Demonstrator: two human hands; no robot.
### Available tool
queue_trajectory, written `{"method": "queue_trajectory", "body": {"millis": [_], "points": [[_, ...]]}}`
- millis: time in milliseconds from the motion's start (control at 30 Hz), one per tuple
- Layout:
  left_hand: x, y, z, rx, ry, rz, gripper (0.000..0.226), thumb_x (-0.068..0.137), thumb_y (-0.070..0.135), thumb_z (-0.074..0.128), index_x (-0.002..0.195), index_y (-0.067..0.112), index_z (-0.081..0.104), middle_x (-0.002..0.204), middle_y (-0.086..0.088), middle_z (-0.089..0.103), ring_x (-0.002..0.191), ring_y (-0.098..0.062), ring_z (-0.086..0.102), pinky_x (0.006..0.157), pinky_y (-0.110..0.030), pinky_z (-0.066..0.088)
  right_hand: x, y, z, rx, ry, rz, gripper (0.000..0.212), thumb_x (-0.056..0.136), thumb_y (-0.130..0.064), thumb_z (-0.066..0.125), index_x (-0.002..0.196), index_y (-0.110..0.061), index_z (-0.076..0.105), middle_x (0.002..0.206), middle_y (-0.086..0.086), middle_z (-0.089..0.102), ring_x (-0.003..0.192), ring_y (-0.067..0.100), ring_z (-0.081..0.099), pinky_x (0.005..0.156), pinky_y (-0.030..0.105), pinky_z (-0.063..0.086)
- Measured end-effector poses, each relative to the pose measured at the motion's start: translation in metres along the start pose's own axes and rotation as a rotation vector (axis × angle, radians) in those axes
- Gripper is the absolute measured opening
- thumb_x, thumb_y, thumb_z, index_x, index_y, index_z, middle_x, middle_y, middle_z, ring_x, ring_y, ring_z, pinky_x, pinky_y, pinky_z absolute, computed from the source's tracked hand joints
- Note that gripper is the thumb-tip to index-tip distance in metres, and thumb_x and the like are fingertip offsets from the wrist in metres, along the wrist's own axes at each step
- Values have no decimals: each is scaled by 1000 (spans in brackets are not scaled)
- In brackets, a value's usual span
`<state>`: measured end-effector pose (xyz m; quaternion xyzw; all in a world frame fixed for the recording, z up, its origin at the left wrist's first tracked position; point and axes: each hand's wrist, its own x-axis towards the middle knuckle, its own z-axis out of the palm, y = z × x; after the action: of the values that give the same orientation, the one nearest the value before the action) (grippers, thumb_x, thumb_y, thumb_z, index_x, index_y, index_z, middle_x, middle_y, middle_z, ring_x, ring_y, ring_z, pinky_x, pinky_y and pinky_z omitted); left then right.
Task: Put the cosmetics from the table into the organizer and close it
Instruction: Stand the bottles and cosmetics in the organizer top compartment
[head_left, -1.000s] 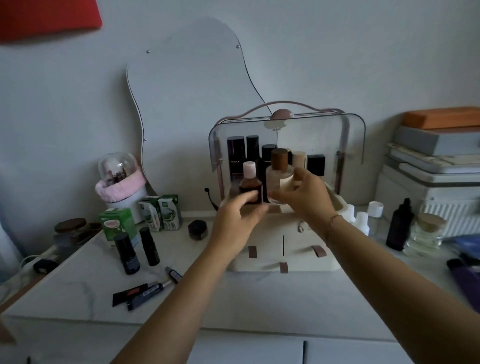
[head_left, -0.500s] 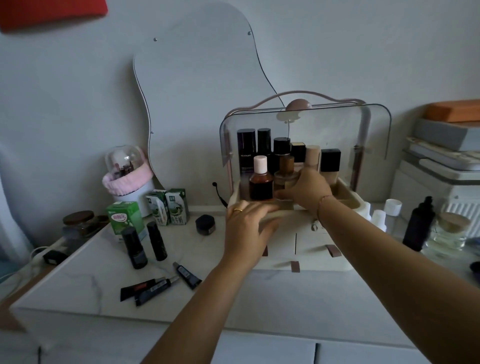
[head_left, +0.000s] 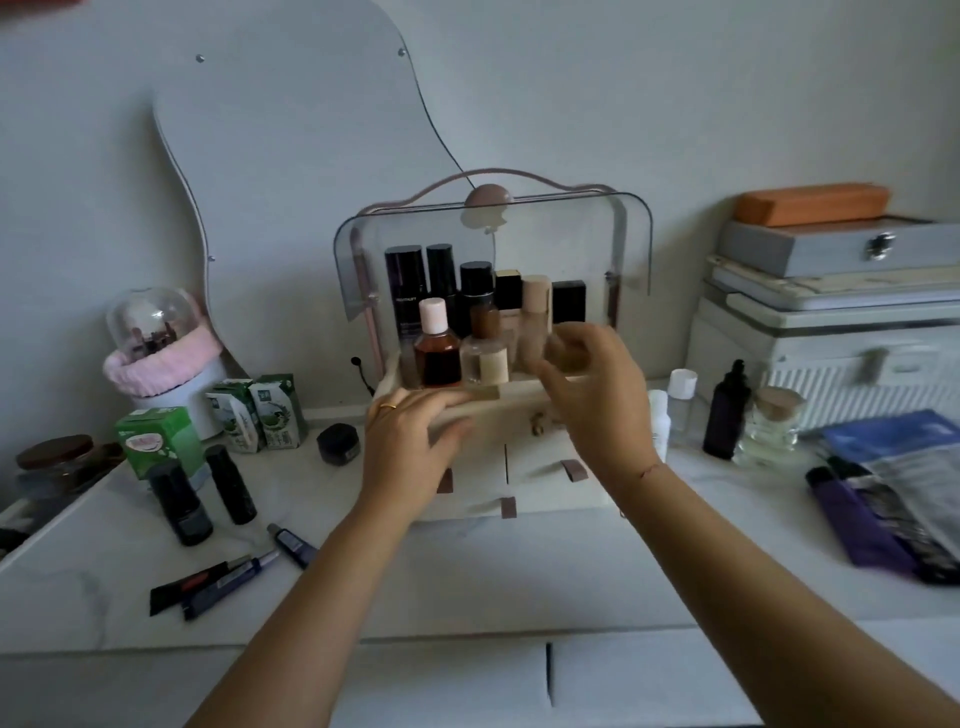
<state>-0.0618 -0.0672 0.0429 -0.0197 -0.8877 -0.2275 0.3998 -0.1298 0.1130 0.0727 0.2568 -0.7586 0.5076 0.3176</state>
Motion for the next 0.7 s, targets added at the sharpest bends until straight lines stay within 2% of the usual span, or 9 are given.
{"method": "queue_trajectory", "body": {"millis": [67,167,233,333,400,433,567,700], "points": [[0,1,1,-6,15,-12,30,80,43,60,104,28,67,101,22,59,98,-6,48,90,-34,35,-17,23,-29,12,195,33,22,84,-28,67,103,-24,58,96,-9,58,90,6,55,80,13,44],[-1,4,4,-14,73,-10,24,79,36,67,101,26,70,95,23,55,97,-12,49,86,-41,41,-32,68,-68,-30,366,229,29,81,-22,70,107,-15,58,100,-4,53,91,14,55,82,24,47],[-1,3,3,-15,99,-9,22,79,33,70,99,24,71,92,26,53,96,-16,50,84,-43,42,-33,95,-86,-96,433,353,38,78,-19,73,111,-11,56,107,-1,48,99,18,51,86,24,42],[-1,6,6,-6,117,-11,23,79,32,70,100,24,71,92,37,40,95,-17,45,80,-41,40,-25,136,-112,-183,362,513,60,76,-20,76,126,-6,46,127,12,46,119,28,43,99,29,34],[-2,8,6,-4,123,-12,22,79,31,70,99,24,72,91,39,38,95,-16,43,80,-42,40,-19,155,-121,-142,249,602,76,75,-22,78,136,-5,37,136,14,43,126,28,42,106,37,35],[-2,8,7,-4,126,-16,22,78,31,71,99,24,72,91,39,38,95,-16,43,81,-43,41,-17,162,-123,-119,197,632,79,74,-23,79,138,-5,36,136,14,46,126,28,44,105,39,37],[-1,9,6,-6,114,-41,22,79,31,71,100,26,71,92,40,37,97,-17,44,82,-45,42,-14,180,-122,-144,114,612,59,72,-18,79,121,-3,50,117,15,62,106,28,58,85,32,43],[-3,11,5,2,123,-42,22,78,29,72,100,23,72,92,39,35,95,-17,40,82,-46,41,-12,186,-124,-198,103,612,48,75,-14,77,116,-1,55,112,18,65,103,32,59,81,30,40]]}}
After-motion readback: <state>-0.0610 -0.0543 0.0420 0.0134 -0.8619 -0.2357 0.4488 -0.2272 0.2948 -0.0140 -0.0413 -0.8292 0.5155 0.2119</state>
